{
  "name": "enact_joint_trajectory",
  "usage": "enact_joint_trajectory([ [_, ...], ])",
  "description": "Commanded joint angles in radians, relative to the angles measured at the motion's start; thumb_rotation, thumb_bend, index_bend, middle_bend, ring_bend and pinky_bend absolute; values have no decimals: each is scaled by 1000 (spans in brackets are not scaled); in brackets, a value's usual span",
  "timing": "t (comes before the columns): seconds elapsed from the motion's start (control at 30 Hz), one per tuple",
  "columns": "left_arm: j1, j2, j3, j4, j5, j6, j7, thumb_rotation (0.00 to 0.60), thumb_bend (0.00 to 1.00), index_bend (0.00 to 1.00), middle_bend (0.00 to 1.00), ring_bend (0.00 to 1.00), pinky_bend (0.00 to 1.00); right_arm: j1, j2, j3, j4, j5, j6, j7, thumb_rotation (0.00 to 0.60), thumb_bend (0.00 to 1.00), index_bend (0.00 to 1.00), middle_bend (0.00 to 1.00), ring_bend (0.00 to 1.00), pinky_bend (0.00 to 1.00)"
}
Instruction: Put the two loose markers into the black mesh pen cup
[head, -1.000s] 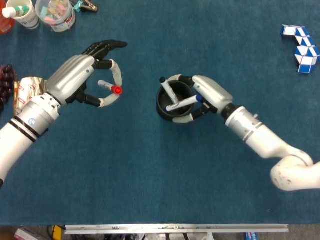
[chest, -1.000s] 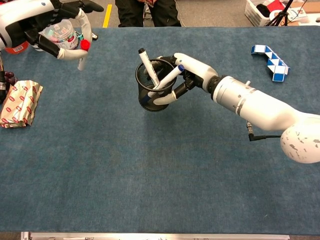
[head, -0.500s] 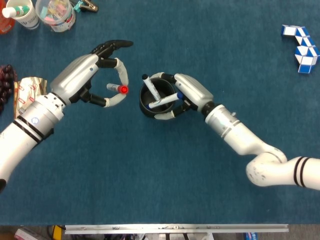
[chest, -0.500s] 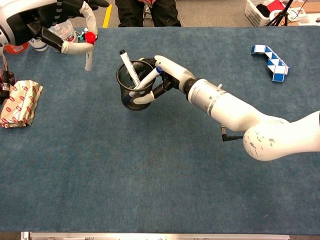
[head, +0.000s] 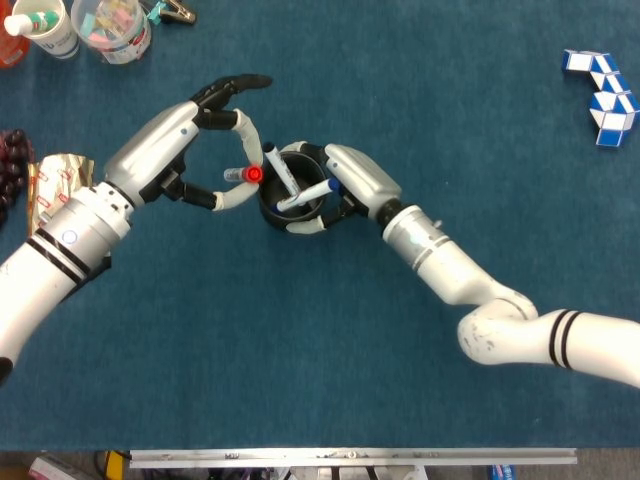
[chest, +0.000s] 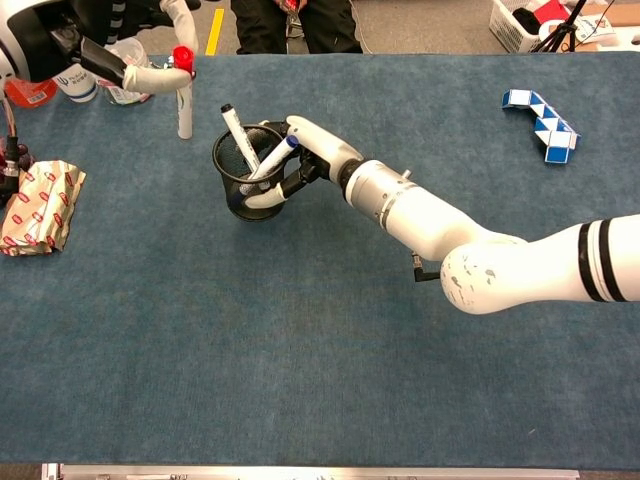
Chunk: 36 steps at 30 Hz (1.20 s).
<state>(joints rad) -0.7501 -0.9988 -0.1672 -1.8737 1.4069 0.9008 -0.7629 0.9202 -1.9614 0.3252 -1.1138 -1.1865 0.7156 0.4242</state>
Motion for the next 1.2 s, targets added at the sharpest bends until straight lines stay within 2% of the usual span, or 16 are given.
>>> enact_joint_trajectory([
  [0.03, 0, -1, -3, -4, 3, -7, -7, 600, 299, 565, 90, 0, 0, 14, -19, 13, 15, 17, -7, -23, 600, 262, 422, 421, 312, 255],
  [0.4, -12, -22, -15, -8, -2, -41, -25, 600, 299, 563, 90, 0, 0, 42, -63, 57, 18, 65, 1, -82, 600, 262, 422, 421, 312, 256],
  [0.83, -23, -53, -20, 18, -19, -81, -30, 600, 299, 547, 87, 0, 0, 49, -77, 76, 0, 72, 8, -93, 600, 262, 422, 421, 315, 255],
  [0.93, -29, -61, -13, 32, -20, -101, -22, 600, 299, 405, 48, 0, 0, 45, -70, 74, -10, 73, 7, -96, 600, 262, 422, 421, 315, 255],
  [1.03, -33, -65, -10, 43, -17, -113, -13, 600, 298, 161, 1, 0, 0, 40, -59, 72, -22, 75, 6, -101, 600, 261, 422, 421, 315, 256],
  [1.1, -35, -64, -9, 48, -13, -117, -3, 600, 298, 89, 0, 0, 0, 35, -50, 71, -31, 78, 4, -105, 600, 262, 422, 421, 315, 256],
  [1.2, -32, -61, -13, 48, -11, -109, 3, 600, 298, 39, 0, 0, 0, 26, -29, 63, -51, 80, 0, -113, 600, 262, 422, 421, 315, 255],
])
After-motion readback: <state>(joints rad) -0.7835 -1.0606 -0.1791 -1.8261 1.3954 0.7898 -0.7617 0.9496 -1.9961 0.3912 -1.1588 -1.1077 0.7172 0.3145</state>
